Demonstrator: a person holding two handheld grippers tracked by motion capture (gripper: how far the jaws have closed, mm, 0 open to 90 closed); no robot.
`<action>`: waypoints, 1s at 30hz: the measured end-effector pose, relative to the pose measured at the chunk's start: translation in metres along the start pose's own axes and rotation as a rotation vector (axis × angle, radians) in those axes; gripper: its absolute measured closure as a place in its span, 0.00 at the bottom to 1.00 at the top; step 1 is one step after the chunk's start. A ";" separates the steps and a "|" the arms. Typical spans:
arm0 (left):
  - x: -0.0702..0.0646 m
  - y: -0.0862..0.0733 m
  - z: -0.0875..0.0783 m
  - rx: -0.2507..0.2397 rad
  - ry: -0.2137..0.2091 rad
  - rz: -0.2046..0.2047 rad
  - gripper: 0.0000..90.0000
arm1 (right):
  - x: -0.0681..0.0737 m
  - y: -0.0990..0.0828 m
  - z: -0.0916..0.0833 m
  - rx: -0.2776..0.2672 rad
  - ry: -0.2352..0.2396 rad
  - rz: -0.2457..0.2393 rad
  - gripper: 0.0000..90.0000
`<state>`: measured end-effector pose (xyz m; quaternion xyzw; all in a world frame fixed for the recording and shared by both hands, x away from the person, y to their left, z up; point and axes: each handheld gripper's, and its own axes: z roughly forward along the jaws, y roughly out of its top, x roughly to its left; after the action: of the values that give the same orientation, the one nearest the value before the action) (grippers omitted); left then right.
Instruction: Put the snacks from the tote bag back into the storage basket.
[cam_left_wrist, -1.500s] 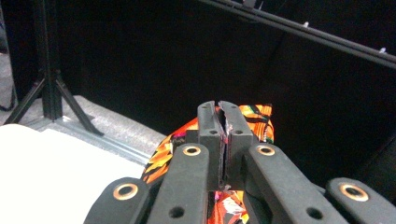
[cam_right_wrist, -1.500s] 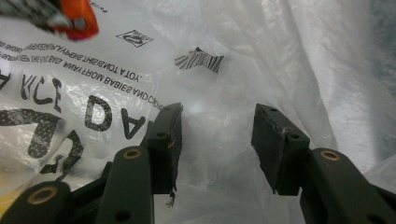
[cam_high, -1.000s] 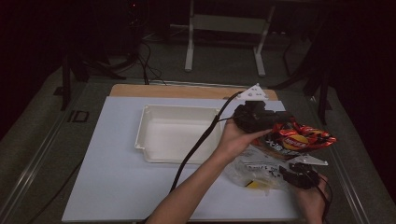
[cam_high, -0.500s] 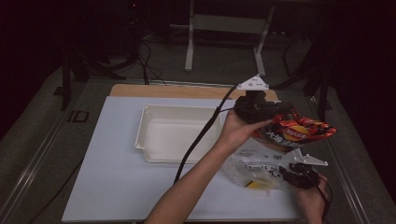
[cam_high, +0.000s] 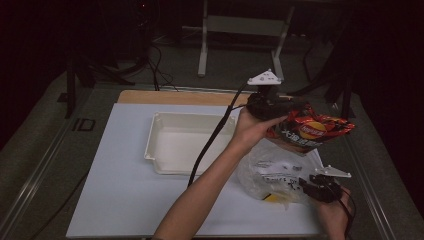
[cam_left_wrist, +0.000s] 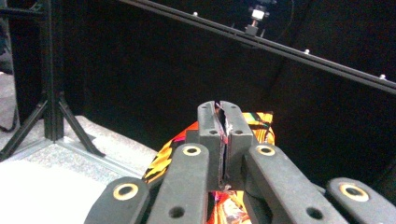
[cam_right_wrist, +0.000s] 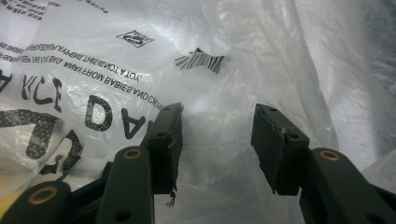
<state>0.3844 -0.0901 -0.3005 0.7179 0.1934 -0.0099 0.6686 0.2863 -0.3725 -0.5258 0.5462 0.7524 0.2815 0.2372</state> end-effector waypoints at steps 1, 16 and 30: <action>0.002 0.000 -0.001 0.002 0.003 -0.002 0.99 | 0.000 0.000 0.000 0.000 0.000 0.001 0.59; 0.028 0.008 -0.025 -0.048 0.067 -0.037 0.99 | 0.000 -0.001 0.000 -0.002 -0.001 0.000 0.59; 0.042 0.015 -0.053 -0.084 0.114 -0.046 0.99 | 0.000 -0.001 0.000 -0.005 -0.003 -0.001 0.59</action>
<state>0.4147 -0.0283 -0.2924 0.6839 0.2479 0.0237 0.6858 0.2858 -0.3724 -0.5263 0.5456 0.7517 0.2825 0.2400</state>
